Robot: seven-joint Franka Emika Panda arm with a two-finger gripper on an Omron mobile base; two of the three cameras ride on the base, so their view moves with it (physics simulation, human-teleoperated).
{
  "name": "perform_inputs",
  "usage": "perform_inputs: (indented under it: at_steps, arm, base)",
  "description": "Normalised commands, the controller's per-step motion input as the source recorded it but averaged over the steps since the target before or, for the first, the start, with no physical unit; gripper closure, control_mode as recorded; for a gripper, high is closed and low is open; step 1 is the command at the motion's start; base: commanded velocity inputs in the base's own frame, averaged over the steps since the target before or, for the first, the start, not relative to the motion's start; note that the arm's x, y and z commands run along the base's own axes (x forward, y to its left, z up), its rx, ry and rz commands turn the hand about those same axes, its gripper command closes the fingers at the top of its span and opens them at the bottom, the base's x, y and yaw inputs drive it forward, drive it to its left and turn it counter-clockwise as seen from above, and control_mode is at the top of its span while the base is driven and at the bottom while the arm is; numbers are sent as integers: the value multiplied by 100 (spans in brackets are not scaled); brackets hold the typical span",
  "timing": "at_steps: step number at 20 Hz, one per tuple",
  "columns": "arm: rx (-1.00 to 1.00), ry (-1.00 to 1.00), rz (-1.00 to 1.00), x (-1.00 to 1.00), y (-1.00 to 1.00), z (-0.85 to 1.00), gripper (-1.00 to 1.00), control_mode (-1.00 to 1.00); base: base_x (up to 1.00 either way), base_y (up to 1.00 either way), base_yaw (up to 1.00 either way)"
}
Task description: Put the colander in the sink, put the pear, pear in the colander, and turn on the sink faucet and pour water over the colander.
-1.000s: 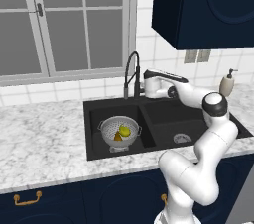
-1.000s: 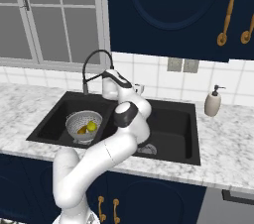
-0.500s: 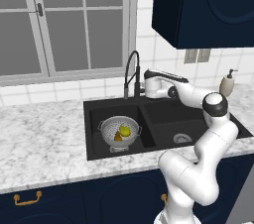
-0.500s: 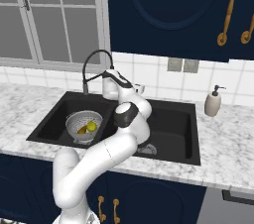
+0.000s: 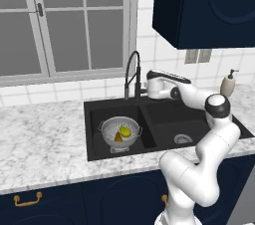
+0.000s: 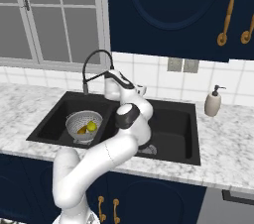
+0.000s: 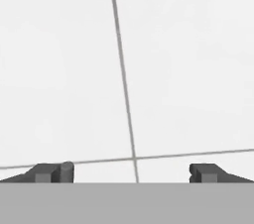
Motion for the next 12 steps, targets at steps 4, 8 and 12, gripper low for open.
perform_inputs:
  at_steps: [4,8,12]
  arm:
    - [6,0,0,0,-92,0,-100,-100]
    - [6,0,0,0,-87,0,-100,-100]
    - [6,0,0,0,-83,0,-100,-100]
  base:
    - [0,0,0]
    - [0,0,0]
    - [0,0,0]
